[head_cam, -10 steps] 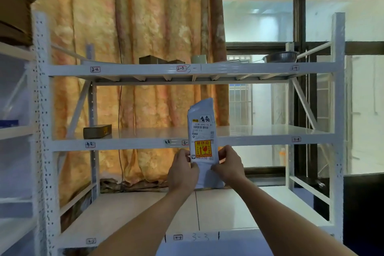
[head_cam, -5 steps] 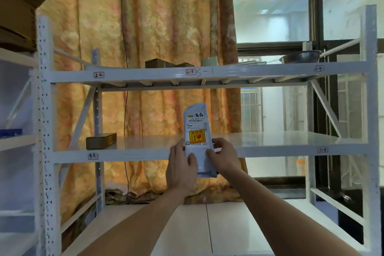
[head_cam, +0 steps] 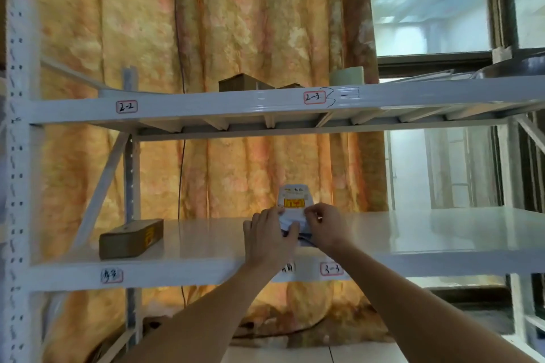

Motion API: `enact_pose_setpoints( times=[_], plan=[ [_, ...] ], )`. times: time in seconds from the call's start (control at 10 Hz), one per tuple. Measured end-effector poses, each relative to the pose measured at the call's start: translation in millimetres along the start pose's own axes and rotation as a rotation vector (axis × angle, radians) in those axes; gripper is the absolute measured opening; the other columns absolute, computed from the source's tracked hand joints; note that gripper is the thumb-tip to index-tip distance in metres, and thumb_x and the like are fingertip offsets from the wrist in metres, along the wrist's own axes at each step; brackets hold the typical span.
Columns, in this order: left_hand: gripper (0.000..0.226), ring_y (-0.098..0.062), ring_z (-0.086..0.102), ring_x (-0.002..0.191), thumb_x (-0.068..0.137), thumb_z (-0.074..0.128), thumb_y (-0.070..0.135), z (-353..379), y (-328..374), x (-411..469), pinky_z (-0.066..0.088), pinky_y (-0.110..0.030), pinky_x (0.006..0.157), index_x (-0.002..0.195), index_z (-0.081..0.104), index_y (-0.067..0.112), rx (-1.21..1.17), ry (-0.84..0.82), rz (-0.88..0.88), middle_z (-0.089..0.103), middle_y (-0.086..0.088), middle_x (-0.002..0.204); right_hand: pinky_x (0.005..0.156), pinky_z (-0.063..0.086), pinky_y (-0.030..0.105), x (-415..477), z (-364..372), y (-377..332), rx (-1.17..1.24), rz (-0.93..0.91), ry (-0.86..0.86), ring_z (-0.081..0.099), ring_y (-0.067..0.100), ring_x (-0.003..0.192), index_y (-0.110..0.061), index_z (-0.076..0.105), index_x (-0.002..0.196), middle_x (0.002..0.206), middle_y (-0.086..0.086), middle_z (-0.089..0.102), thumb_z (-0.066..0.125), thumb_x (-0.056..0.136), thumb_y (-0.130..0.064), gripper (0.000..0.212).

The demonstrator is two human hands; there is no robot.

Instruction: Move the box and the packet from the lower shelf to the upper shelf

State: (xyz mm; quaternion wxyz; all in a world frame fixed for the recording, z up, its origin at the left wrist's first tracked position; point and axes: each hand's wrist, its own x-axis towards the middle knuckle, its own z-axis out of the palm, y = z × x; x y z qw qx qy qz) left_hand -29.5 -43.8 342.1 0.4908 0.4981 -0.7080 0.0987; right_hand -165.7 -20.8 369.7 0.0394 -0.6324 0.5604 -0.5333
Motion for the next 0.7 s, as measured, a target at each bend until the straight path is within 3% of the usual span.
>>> enact_pose_setpoints(
  times=[0.1,0.2,0.4,0.5,0.6,0.7],
  plan=[
    [0.046,-0.017,0.054,0.107,0.085,0.049,0.062,9.2,-17.4,21.9,0.028,-0.035,0.092,0.114,0.065,0.030,0.197,-0.087,-0.034,0.070,0.010,0.105,0.072,0.053,0.042,19.1,21.1,11.5,-0.096,0.033,-0.043,0.065,0.034,0.083,-0.005,0.069,0.091,0.089,0.015,0.071,0.045,0.098,-0.020,0.029],
    [0.047,-0.014,0.060,0.096,0.079,0.049,0.071,16.3,-27.9,26.5,0.025,-0.038,0.095,0.101,0.068,0.034,0.263,-0.254,-0.077,0.072,0.010,0.090,0.079,0.043,0.038,21.2,36.1,23.8,-0.378,0.076,-0.153,0.065,0.034,0.095,-0.015,0.066,0.085,0.087,0.009,0.068,0.039,0.098,-0.025,0.031],
    [0.049,-0.014,0.061,0.095,0.078,0.052,0.070,15.6,-29.2,26.6,0.025,-0.038,0.098,0.104,0.069,0.033,0.247,-0.271,-0.084,0.072,0.010,0.091,0.095,0.035,0.043,14.6,37.4,25.9,-0.479,0.105,-0.216,0.052,0.032,0.117,-0.023,0.065,0.113,0.117,0.011,0.068,0.031,0.100,-0.033,0.039],
    [0.055,-0.019,0.054,0.109,0.085,0.040,0.069,7.5,-23.0,17.9,0.027,-0.039,0.099,0.120,0.063,0.034,0.316,-0.324,-0.045,0.069,0.007,0.112,0.110,0.027,0.048,3.4,31.9,16.6,-0.505,0.105,-0.289,0.029,0.034,0.143,-0.025,0.053,0.136,0.146,0.010,0.051,0.028,0.101,-0.039,0.045],
    [0.056,-0.020,0.047,0.119,0.088,0.038,0.064,-7.6,-15.3,1.4,0.029,-0.038,0.100,0.133,0.055,0.033,0.392,-0.229,0.001,0.058,0.008,0.131,0.120,0.019,0.047,-13.5,22.5,7.2,-0.399,0.072,-0.161,0.013,0.028,0.151,-0.030,0.037,0.150,0.160,0.002,0.032,0.030,0.102,-0.041,0.049],
    [0.045,-0.016,0.048,0.116,0.088,0.043,0.056,-25.4,-6.7,-15.6,0.033,-0.034,0.096,0.126,0.056,0.036,0.346,-0.040,0.043,0.058,0.012,0.125,0.110,0.035,0.044,-21.0,-8.0,-21.2,0.043,0.116,0.116,0.039,0.027,0.137,-0.025,0.053,0.138,0.143,0.003,0.055,0.044,0.100,-0.035,0.040]
  ],
)
